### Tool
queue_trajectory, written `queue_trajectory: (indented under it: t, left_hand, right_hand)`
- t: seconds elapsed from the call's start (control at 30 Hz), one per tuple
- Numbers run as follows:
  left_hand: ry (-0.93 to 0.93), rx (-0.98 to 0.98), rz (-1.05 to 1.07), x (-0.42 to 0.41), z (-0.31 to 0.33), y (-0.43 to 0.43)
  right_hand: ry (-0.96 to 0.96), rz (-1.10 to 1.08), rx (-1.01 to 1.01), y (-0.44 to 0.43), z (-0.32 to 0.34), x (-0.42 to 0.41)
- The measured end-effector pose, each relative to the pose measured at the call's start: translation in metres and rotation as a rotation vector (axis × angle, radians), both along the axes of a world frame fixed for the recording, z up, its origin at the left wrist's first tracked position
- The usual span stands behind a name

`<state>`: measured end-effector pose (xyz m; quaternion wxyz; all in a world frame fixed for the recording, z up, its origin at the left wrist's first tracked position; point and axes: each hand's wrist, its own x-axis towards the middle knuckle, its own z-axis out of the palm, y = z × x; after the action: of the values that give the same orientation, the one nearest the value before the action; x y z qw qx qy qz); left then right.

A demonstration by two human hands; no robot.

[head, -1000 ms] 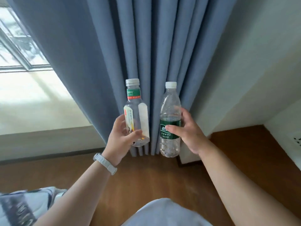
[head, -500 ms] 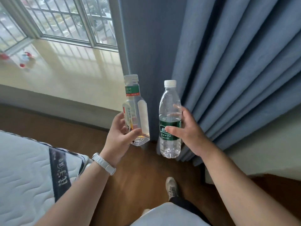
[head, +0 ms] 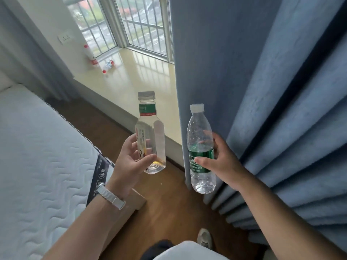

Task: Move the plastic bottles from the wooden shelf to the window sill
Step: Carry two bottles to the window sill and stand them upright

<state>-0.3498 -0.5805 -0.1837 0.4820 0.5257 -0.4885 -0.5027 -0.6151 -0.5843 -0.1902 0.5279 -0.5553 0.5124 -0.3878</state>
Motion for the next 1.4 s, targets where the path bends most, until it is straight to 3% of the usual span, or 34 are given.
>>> queue_trajectory:
  t: [0.37,0.63,0.93,1.4]
  left_hand:
    - [-0.057,-0.027,0.184,0.029,0.007,0.0]
    - [0.046,-0.001,0.254,0.082,-0.005,-0.036]
    - [0.018,-0.072,0.229,0.201,0.006,-0.103]
    - [-0.037,-0.084,0.39,0.331,-0.001,-0.124]
  right_hand:
    - [-0.078,0.217,0.013,-0.064,0.009,0.041]
    - [-0.1,0.227,0.04,-0.11,0.014,0.105]
    - [-0.079,0.183,-0.012,-0.178,0.038,0.223]
    - [-0.035,0.345,-0.032,-0.235,0.055,0.367]
